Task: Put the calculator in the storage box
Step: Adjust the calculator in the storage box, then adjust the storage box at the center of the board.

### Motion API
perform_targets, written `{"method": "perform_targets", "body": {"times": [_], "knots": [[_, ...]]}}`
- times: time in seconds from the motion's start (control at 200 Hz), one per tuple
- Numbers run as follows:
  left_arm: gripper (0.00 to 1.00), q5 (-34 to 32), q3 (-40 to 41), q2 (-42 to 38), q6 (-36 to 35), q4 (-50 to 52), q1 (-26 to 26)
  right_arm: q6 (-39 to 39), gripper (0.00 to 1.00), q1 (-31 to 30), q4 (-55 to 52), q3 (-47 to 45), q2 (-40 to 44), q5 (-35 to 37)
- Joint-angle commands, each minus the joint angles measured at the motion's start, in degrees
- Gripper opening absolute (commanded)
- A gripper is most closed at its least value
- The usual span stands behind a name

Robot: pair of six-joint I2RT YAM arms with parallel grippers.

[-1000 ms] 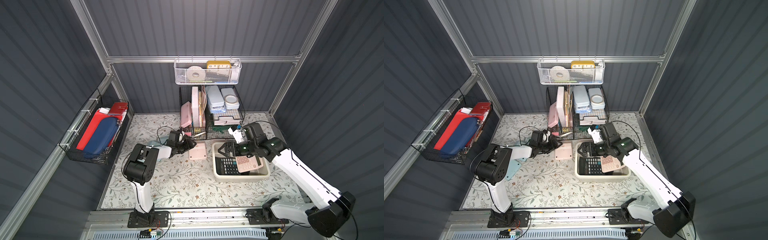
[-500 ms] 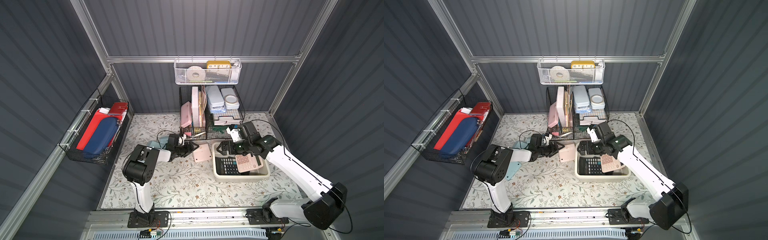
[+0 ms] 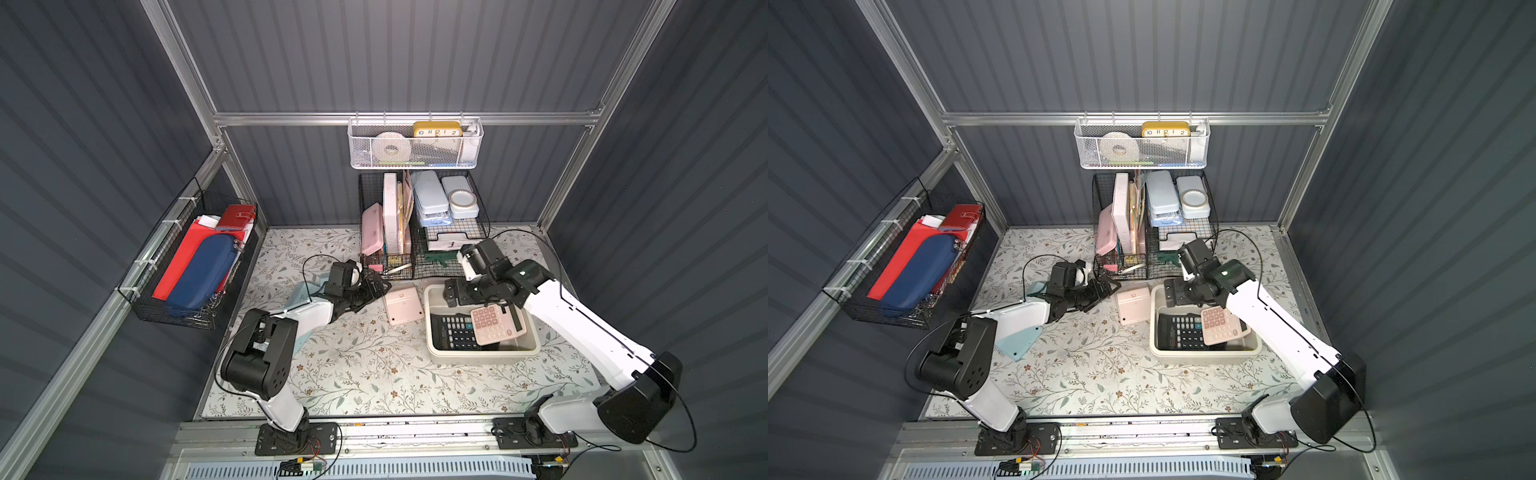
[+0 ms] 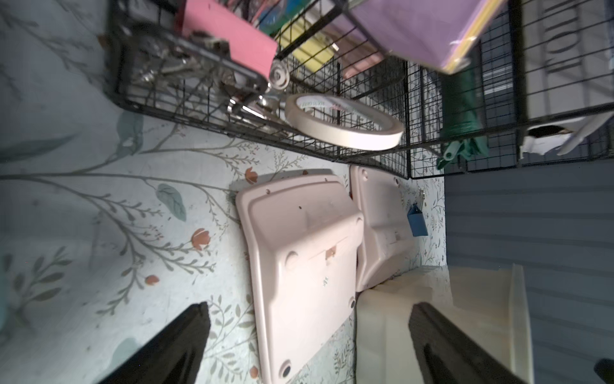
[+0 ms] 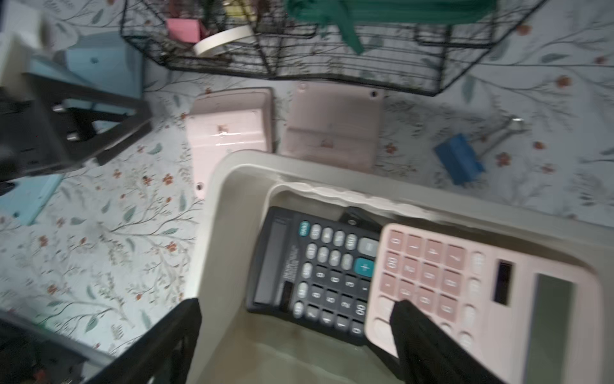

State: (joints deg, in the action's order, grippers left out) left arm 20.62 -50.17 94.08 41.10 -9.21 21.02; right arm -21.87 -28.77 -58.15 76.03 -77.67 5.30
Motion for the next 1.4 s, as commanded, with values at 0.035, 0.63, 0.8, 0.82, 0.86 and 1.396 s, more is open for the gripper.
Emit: {"method": "perform_targets", "body": {"times": [0.035, 0.63, 0.8, 0.82, 0.86, 1.396], "knots": [[0.99, -3.7, 0.5, -5.3, -1.8, 5.5, -0.1, 3.1, 0.9, 6.8, -5.7, -3.2, 4.7, 8.1], [0.98, -3.5, -0.6, -9.3, -2.2, 8.5, -0.1, 0.0, 0.88, 10.1, 2.5, -17.3, -7.3, -6.4], [0.98, -3.2, -1.3, -9.3, -2.1, 8.8, -0.1, -0.3, 0.88, 9.5, 0.3, -14.1, -0.2, -6.2], [0.98, -3.2, -1.4, -9.4, -2.1, 8.8, -0.1, -0.3, 0.88, 9.5, -0.1, -13.2, 0.7, -6.2], [0.98, -3.1, -1.6, -9.4, -1.9, 8.6, -0.1, -0.2, 0.88, 9.3, -1.2, -11.5, 2.1, -6.4], [0.99, -9.9, -1.8, -14.8, -1.2, 15.3, -0.2, -3.7, 0.88, -15.8, 3.5, 4.4, -6.0, -6.0]]}}
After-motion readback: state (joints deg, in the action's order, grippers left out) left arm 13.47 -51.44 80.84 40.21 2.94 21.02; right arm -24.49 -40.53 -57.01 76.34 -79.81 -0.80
